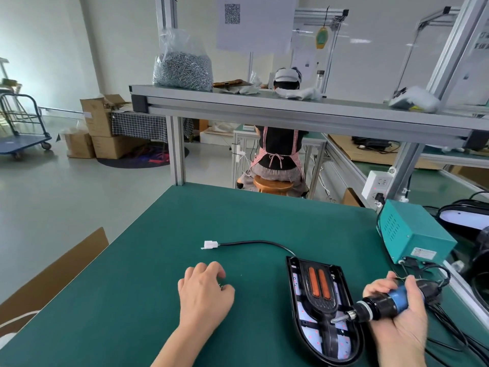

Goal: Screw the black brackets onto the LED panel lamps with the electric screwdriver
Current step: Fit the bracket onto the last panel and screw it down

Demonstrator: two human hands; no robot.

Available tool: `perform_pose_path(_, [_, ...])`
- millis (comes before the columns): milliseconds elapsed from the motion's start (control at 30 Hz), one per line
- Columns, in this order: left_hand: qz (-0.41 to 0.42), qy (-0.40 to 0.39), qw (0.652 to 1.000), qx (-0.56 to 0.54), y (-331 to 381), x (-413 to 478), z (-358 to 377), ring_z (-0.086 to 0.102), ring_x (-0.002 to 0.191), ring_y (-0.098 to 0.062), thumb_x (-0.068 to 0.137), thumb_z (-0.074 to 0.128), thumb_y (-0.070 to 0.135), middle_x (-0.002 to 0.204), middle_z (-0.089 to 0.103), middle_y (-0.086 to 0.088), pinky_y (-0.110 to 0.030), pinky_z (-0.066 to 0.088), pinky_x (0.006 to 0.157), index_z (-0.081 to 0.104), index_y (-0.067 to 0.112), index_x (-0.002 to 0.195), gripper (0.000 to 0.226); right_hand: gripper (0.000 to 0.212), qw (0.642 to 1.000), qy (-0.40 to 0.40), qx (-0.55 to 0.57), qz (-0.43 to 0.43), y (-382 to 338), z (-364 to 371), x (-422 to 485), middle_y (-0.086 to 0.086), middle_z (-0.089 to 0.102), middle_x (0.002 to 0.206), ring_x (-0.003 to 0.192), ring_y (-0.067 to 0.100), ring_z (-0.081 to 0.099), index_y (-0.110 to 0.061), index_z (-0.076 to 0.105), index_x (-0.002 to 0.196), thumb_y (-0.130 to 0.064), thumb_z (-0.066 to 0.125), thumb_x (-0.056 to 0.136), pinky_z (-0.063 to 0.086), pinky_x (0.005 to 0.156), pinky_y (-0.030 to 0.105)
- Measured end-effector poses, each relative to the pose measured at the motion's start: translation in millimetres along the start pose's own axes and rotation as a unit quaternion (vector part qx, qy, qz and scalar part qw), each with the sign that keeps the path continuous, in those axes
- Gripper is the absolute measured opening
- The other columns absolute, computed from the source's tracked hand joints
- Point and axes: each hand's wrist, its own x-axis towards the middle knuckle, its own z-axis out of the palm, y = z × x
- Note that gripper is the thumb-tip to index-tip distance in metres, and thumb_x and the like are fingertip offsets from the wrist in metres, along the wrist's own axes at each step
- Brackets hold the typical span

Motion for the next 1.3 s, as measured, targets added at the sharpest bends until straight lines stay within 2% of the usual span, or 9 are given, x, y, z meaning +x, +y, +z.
perform_pose_path(333, [0.047,0.032,0.998,0.014,-4.1,-3.7,1.1,0.044,0.081,-0.018,0.081,0.062,0.017,0.075,0.048,0.011,-0.030,0.032,0.074,0.053,0.023,0.071,0.014,0.026,1.000,0.017,0.006,0.015,-1.3,6.5,-0.4,-0.013,0.048,0.069,0.062,0.000,0.047,-0.017,0.059,0.094,-0.043,0.060,0.098,0.041,0.069,0.013])
perform_pose_path(500, [0.065,0.031,0.997,0.014,-5.2,-4.9,1.3,0.046,0.080,-0.020,0.087,0.065,0.016,0.077,0.051,0.009,-0.032,0.037,0.078,0.054,0.020,0.074,0.017,0.025,0.999,0.018,0.013,0.023,-3.4,5.7,-0.8,-0.011,0.049,0.071,0.061,0.001,0.048,-0.016,0.060,0.096,-0.041,0.063,0.096,0.042,0.068,0.013])
perform_pose_path(767, [0.082,0.085,0.985,-0.125,6.4,-11.7,-4.9,0.049,0.074,-0.018,0.097,0.057,0.007,0.068,0.054,0.007,-0.032,0.038,0.067,0.050,0.017,0.083,0.019,0.025,1.000,0.013,0.014,0.021,-4.8,5.5,-1.0,-0.010,0.048,0.072,0.060,0.001,0.050,-0.014,0.060,0.097,-0.039,0.061,0.097,0.044,0.063,0.012])
perform_pose_path(867, [0.087,0.064,0.973,-0.206,26.6,-19.2,-7.6,0.057,0.090,-0.008,0.098,0.056,0.008,0.085,0.064,0.014,-0.025,0.043,0.077,0.067,0.022,0.103,0.019,0.025,1.000,0.012,0.014,0.022,-4.4,5.3,-0.3,-0.010,0.049,0.073,0.059,0.001,0.051,-0.014,0.060,0.098,-0.039,0.061,0.098,0.045,0.060,0.012])
perform_pose_path(967, [0.083,0.003,0.960,-0.267,51.9,-26.7,-11.4,0.059,0.080,0.004,0.098,0.056,0.010,0.081,0.069,0.015,-0.013,0.043,0.068,0.072,0.030,0.094,0.026,0.027,0.999,0.009,0.018,0.029,-4.5,5.1,-0.3,-0.010,0.049,0.073,0.059,0.001,0.050,-0.014,0.060,0.098,-0.041,0.062,0.096,0.045,0.059,0.012])
perform_pose_path(1033, [0.090,-0.040,0.953,-0.287,68.6,-32.3,-12.7,0.060,0.072,0.002,0.098,0.057,0.011,0.075,0.070,0.017,-0.013,0.043,0.062,0.070,0.031,0.085,0.027,0.032,0.999,0.000,0.022,0.035,-4.3,5.7,-0.7,-0.011,0.049,0.073,0.060,0.001,0.049,-0.014,0.060,0.099,-0.041,0.071,0.086,0.045,0.061,0.011])
perform_pose_path(1133, [0.126,-0.093,0.941,-0.300,92.3,-46.7,-10.8,0.064,0.077,-0.002,0.098,0.055,0.011,0.077,0.070,0.019,-0.015,0.048,0.070,0.065,0.029,0.082,0.026,0.070,0.999,-0.016,0.039,0.024,-4.8,6.8,-0.2,-0.008,0.051,0.075,0.065,0.002,0.049,-0.010,0.060,0.101,-0.033,0.096,0.046,0.043,0.069,0.013])
perform_pose_path(1167, [0.135,-0.109,0.937,-0.305,99.2,-51.9,-9.3,0.064,0.076,-0.004,0.099,0.054,0.012,0.077,0.071,0.016,-0.018,0.050,0.073,0.064,0.028,0.082,0.025,0.073,0.999,-0.019,0.046,0.022,-5.0,7.4,-0.6,-0.007,0.051,0.076,0.066,0.003,0.049,-0.009,0.059,0.102,-0.034,0.096,0.045,0.043,0.070,0.013])
perform_pose_path(1300, [0.156,-0.144,0.925,-0.316,115.6,-67.4,-2.1,0.058,0.069,-0.003,0.099,0.055,0.016,0.070,0.067,0.010,-0.018,0.048,0.071,0.061,0.024,0.083,0.019,0.046,0.998,-0.016,0.059,0.024,-5.8,3.0,-0.2,-0.003,0.051,0.080,0.073,0.006,0.048,-0.006,0.056,0.105,-0.048,0.065,0.090,0.040,0.079,0.016])
